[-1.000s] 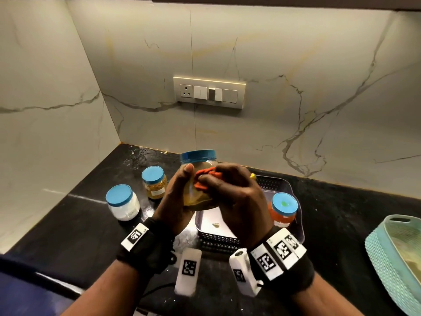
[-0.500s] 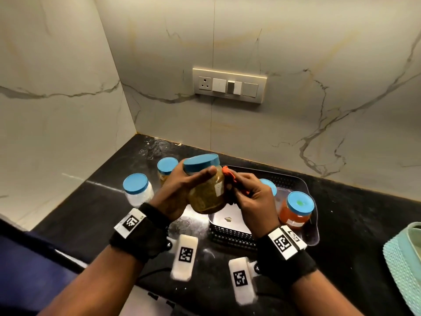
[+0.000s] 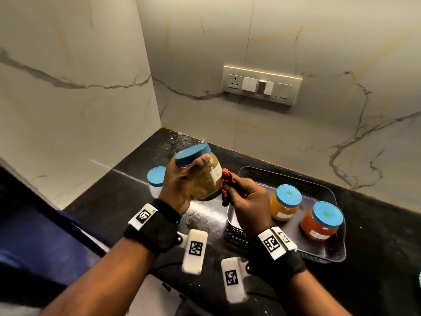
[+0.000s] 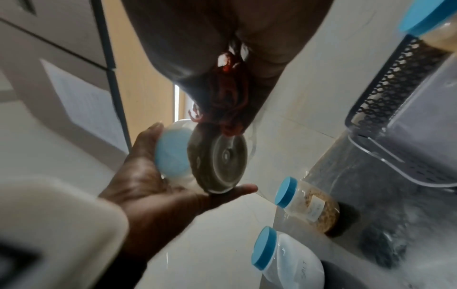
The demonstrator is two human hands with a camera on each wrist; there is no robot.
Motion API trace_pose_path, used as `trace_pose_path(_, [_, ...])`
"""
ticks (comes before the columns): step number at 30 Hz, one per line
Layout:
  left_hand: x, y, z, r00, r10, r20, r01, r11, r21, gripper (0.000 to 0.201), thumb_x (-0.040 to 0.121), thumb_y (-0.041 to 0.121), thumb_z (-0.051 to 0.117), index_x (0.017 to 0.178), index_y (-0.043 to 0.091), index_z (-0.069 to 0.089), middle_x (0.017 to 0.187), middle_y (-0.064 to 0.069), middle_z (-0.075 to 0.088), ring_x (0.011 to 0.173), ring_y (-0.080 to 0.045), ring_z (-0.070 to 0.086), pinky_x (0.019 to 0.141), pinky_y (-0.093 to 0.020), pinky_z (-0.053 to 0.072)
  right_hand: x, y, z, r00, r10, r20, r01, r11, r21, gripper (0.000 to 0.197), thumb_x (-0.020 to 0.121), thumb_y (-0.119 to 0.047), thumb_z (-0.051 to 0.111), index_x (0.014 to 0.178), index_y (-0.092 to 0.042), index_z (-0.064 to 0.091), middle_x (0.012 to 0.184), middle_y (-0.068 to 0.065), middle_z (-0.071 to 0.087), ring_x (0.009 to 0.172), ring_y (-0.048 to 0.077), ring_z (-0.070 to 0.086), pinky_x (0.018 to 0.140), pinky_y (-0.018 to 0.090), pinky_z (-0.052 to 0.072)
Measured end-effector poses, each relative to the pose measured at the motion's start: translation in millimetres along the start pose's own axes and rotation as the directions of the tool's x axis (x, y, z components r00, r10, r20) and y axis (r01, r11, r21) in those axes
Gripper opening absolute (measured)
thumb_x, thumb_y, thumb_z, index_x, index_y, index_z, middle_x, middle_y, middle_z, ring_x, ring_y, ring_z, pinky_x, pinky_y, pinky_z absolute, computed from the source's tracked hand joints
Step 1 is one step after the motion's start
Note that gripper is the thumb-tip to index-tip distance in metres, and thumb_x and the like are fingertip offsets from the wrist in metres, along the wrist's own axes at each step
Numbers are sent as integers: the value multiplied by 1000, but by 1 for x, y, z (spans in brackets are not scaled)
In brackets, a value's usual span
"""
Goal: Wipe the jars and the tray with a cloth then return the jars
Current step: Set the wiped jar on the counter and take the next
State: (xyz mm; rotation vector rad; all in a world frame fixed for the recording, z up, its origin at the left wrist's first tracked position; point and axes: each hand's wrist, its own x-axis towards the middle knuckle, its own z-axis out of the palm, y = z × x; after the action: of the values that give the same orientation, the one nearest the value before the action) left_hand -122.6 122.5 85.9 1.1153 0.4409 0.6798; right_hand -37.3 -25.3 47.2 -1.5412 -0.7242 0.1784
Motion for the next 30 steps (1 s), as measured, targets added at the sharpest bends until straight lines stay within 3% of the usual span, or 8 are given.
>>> trace_pose_path(6, [3,2,-9,984,48,-174,-52,998,-19,60,69,30,88,120,7,67,117,-19,73,109,-39,70,93,-56,57,-9,-4,21,908,-399,124,418,878,-234,35,83,-20,75,117,-15,74,104,4,63,85,14,66,68,27,57])
trace_pose_path(11, [12,16,-38,990,-1,-139,24,986,163,74,64,40,88,127,12,63,121,-14,72,113,-32,70,93,-56,58,-13,1,24,854,-307,420,385,916,-113,32,91,-22,69,111,4,71,87,-21,69,77,-3,67,70,14,51])
trace_pose_path(14, [19,25,-60,994,-8,-105,48,922,384,79,69,31,92,135,10,54,127,-10,66,120,-28,65,95,-47,58,-10,17,11,865,-323,385,410,897,-168,29,90,-20,74,119,-15,73,99,-11,63,78,8,69,65,24,56])
trace_pose_path(17, [23,30,-82,1000,8,-22,9,720,694,73,75,24,89,138,14,53,130,-7,59,119,-22,60,98,-40,56,-11,39,-3,905,-291,312,372,895,-246,33,86,-22,79,118,-26,74,101,-4,64,82,11,68,65,33,56])
trace_pose_path(19, [23,31,-94,997,-12,74,-60,457,887,86,67,45,90,140,19,53,131,-4,56,118,-19,57,100,-35,51,-12,40,-11,910,-310,277,384,881,-277,37,84,-19,80,120,-25,73,103,-2,65,87,12,67,68,32,56])
trace_pose_path(22, [19,25,-101,982,-129,137,-116,156,981,102,48,72,69,138,26,55,129,0,54,118,-22,54,103,-41,47,-16,44,-18,895,-330,300,419,853,-311,40,81,-13,82,120,-22,73,103,0,65,88,13,65,70,30,54])
trace_pose_path(25, [22,15,-95,960,-232,154,-183,-109,977,90,56,66,80,135,31,55,136,5,54,126,-25,48,103,-49,40,-21,51,-19,909,-304,283,390,861,-327,40,81,-13,82,118,-24,74,99,-2,64,84,11,64,67,27,52])
trace_pose_path(30, [52,-3,-83,924,-348,157,-255,-254,933,82,68,57,83,137,30,47,135,7,57,127,-22,52,101,-53,32,-28,49,-32,925,-268,271,355,865,-355,36,81,-13,81,116,-21,75,97,-1,65,82,10,62,68,20,50])
